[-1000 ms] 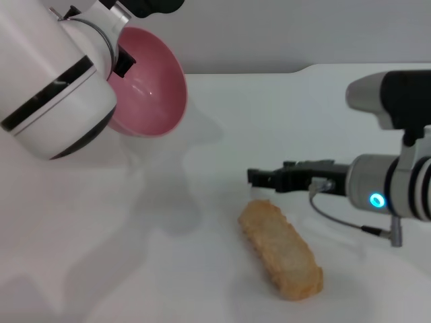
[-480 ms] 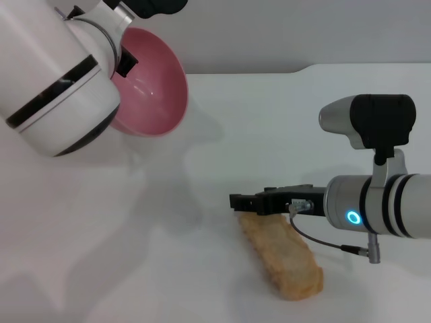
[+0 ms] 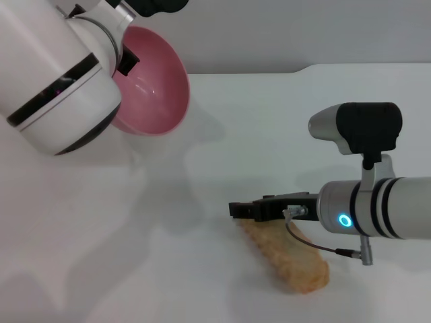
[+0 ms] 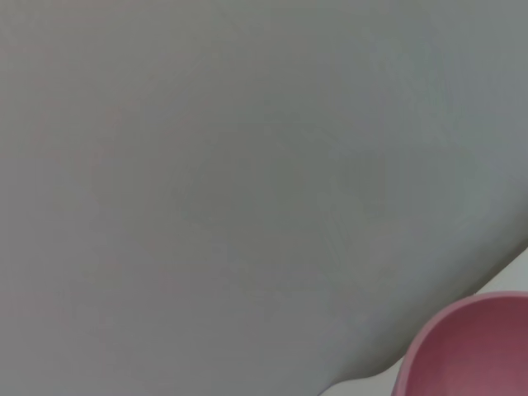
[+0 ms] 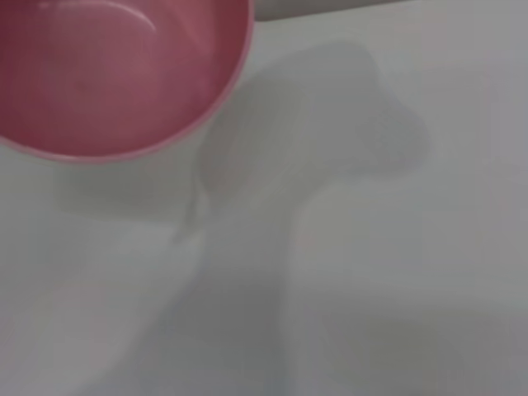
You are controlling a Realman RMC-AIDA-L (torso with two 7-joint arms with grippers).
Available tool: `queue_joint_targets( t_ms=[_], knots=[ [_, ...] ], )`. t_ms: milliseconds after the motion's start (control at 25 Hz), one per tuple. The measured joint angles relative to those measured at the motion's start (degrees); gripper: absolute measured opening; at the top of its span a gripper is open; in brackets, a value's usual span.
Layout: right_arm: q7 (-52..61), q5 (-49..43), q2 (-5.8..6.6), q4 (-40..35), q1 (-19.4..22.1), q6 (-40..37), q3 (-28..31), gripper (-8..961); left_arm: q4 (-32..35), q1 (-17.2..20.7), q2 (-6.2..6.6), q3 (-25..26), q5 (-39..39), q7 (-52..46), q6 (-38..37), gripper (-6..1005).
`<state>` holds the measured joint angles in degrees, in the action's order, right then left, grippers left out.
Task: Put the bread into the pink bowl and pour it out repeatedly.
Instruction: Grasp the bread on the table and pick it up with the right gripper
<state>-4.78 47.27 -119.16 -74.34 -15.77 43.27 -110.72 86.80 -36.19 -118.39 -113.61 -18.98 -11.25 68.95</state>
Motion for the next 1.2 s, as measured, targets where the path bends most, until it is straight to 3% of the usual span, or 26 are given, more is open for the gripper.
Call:
queue_joint_targets(
  t_ms=[320, 680, 800, 1040, 1200],
  knots=[
    [-0.77, 2.33, 0.22, 3.99, -3.27, 0.09, -0.41, 738, 0.04, -0.52, 0.00, -0.01, 0.01, 0.09, 0.01, 51],
    [-4.56, 2.21, 0.31, 4.04, -4.22, 0.57, -0.98, 709, -0.13, -0.61, 0.00, -0.01, 0.01, 0.09, -0.01, 51],
    [-5.48, 2.22, 0.33, 2.43, -3.62, 0.65, -0.53, 480, -0.15, -0.58, 0.00, 0.01, 0.11, 0.09, -0.02, 52],
    [-5.79, 1.99, 0.49, 0.58, -3.03, 0.65, 0.28, 320, -0.68, -0.03, 0.11, 1.48, 1.84, 0.10, -1.42, 52],
    [-5.81, 1.94, 0.51, -0.89, -2.65, 0.67, 0.51, 280, -0.68, 0.11, 0.18, 1.57, 2.10, 0.68, -1.34, 52]
  ],
)
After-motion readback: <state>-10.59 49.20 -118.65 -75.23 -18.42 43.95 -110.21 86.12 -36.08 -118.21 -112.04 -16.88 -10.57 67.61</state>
